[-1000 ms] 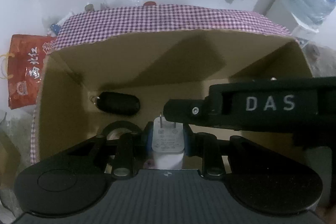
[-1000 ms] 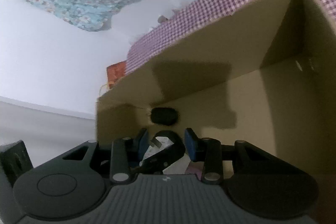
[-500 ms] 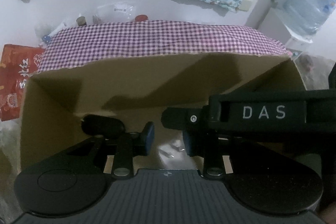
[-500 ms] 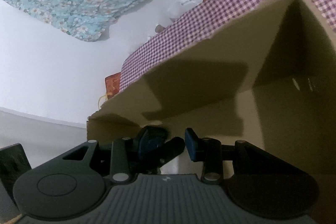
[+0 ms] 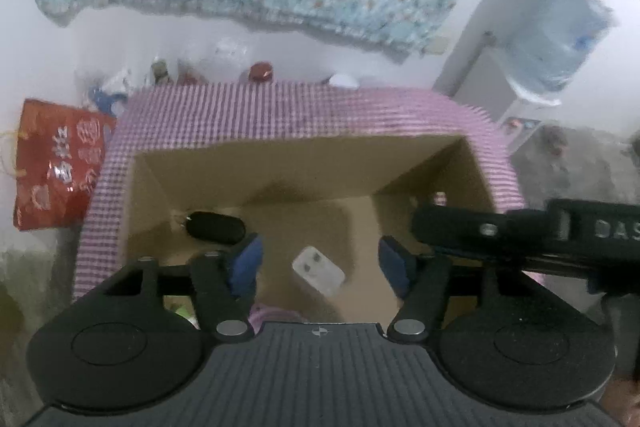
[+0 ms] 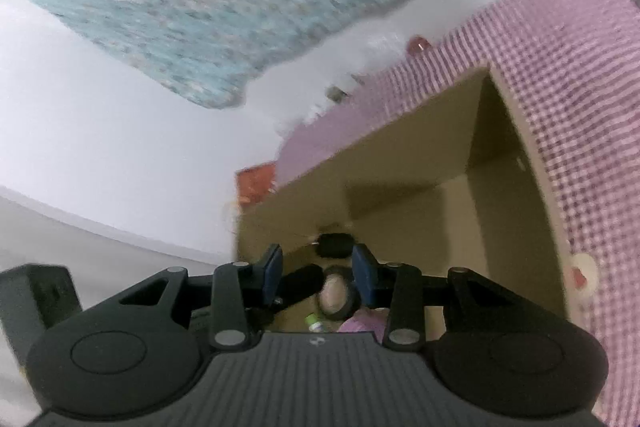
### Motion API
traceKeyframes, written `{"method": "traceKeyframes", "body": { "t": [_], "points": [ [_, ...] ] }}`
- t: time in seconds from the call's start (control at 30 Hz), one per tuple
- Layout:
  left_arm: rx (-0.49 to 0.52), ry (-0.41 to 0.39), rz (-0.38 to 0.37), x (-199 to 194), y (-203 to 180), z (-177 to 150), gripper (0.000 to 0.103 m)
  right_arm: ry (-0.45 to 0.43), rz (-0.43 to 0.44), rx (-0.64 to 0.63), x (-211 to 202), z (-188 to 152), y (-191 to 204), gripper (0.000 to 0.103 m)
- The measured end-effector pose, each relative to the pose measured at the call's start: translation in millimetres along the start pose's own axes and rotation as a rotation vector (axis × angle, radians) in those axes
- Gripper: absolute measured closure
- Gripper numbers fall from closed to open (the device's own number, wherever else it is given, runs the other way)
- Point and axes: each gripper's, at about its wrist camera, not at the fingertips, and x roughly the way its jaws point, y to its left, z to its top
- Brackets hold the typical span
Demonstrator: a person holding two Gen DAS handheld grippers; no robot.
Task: Organize rigid objects
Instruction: 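Return the right tool to the table and grip the gold-lidded jar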
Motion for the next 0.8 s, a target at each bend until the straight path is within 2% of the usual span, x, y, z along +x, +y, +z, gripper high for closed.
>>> {"method": "traceKeyframes", "body": {
  "t": [0.2, 0.37, 0.5, 0.6, 0.7, 0.8],
  "points": [
    [0.050, -0.074, -0.030, -76.8, 6.1, -39.2, 0.023, -0.090, 0.078, -0.045, -79.2, -38.9, 15.4, 0.060],
    [0.033, -0.102, -0.082, -106.7, 13.2, -89.3, 0.018, -0.113, 0.093, -0.064, -113.0, -82.3, 11.3, 0.060],
    [-0.002, -0.104, -0.102, -106.8, 19.8, -135.0, 0.018, -0.085, 0.060, -0.057, -110.8, -122.5, -2.2, 0.060],
    [0.002, -0.099, -0.099, -94.8, 21.0, -168.3, 0.018, -0.039, 0.026, -0.024, -93.3, -146.6, -18.8, 0.060],
    [0.045, -0.086, -0.062, -76.6, 17.4, -196.3, 0.018, 0.009, -0.024, 0.003, -68.3, -162.1, -36.0, 0.060],
    [0.038, -0.057, -0.077, -54.2, 18.4, -214.1, 0.018, 0.046, -0.055, 0.003, -43.6, -169.4, -47.3, 0.060]
  ]
}}
